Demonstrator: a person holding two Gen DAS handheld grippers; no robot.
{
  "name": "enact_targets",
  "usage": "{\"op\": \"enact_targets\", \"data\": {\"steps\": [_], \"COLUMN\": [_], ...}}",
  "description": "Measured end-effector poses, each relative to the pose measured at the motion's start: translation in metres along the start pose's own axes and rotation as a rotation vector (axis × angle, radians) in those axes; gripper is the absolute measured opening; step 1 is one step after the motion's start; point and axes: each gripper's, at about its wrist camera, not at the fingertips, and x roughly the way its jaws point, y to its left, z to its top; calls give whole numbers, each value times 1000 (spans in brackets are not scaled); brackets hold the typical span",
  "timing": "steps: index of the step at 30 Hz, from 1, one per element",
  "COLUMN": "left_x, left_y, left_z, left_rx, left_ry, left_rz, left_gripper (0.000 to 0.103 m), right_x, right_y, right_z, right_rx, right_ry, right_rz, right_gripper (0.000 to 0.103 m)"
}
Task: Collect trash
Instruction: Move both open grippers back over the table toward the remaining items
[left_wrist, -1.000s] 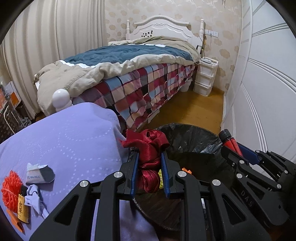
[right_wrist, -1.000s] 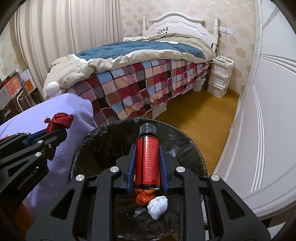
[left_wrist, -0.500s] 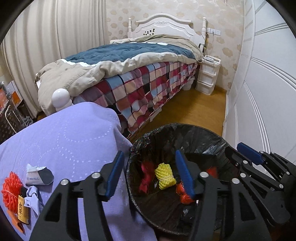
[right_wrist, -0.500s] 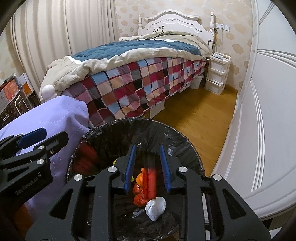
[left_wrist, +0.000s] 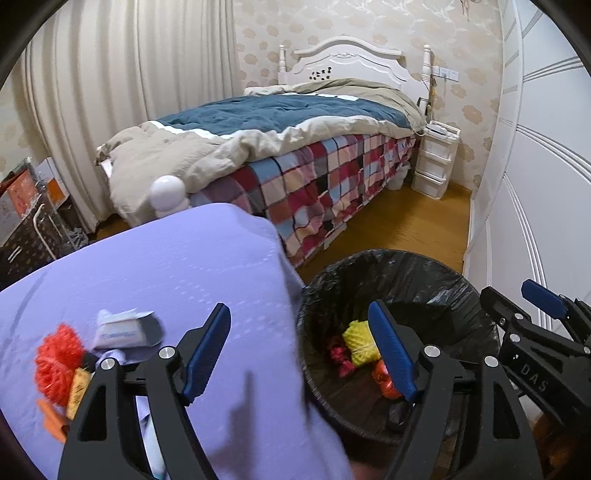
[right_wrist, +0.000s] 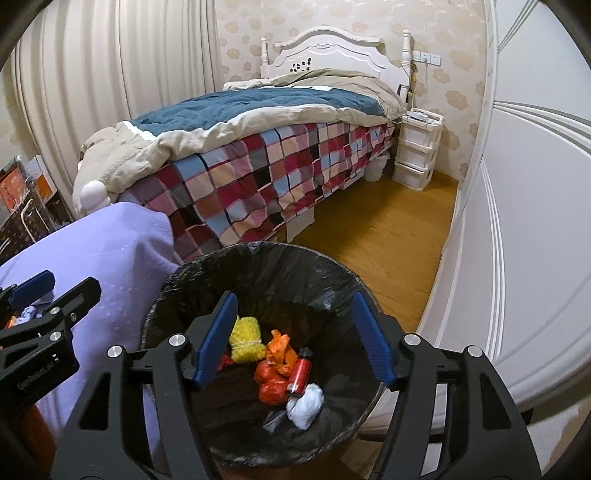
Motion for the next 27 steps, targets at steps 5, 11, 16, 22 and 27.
{"op": "enact_targets", "data": {"steps": [5, 11, 16, 22, 27], "left_x": [-23, -46, -64, -78, -87], "left_y": [20, 50, 84, 131, 172], "left_z": [-16, -36, -55, -79, -99], "left_rx": [-16, -44, -94, -176, -251], "left_ry": [-2, -3, 7, 38, 59], "left_rz": [34, 110, 162, 237, 310], "left_gripper": [75, 75, 75, 75, 75], "right_x": [-16, -32, -42, -50, -52], "right_y": [20, 63, 99, 151, 192], "right_z": [-10, -24, -33, -46, -55], "right_rx": [6, -40, -89, -160, -230], "right_ry": [17, 39, 55, 86, 108], "right_rz": [54, 132, 190, 272, 315], "right_gripper": [65, 65, 65, 65, 65]}}
